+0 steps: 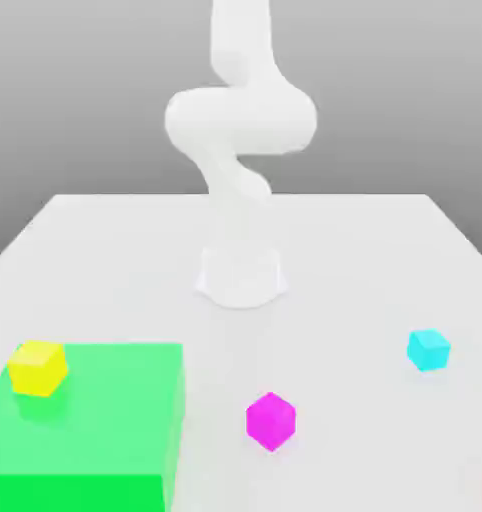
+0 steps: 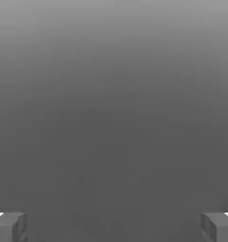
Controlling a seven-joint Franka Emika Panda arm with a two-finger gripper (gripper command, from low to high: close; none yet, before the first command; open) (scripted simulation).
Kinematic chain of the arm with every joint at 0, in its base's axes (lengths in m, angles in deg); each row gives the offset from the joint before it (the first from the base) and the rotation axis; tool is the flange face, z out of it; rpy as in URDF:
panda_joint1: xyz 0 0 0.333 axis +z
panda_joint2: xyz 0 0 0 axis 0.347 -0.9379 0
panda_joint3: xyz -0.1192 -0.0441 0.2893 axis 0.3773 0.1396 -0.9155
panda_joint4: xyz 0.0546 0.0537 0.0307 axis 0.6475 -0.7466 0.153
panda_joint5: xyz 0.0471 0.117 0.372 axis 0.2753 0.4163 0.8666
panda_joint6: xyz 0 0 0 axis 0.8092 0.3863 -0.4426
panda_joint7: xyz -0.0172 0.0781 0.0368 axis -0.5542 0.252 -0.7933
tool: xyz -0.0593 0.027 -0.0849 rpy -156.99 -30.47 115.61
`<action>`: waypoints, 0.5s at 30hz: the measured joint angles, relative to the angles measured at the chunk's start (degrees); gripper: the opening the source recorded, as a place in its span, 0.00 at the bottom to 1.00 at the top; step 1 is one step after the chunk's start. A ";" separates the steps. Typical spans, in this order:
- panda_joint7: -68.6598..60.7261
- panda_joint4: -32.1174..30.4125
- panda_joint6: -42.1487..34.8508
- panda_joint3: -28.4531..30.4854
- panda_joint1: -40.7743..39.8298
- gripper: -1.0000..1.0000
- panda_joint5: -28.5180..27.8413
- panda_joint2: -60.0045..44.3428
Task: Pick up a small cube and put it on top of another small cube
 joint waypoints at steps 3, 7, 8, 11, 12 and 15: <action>-5.04 -3.93 4.42 1.07 1.99 0.50 -0.66 -6.86; -11.57 -8.81 9.88 2.31 4.18 0.50 -1.04 -15.29; -13.20 -10.02 11.23 2.66 4.75 0.50 -1.10 -17.37; -18.31 -13.64 15.27 3.45 6.20 0.50 -1.00 -23.60; -20.05 -14.85 16.62 3.69 6.67 0.50 -0.91 -25.68; -25.39 -18.47 20.65 4.35 8.07 0.50 -0.48 -31.92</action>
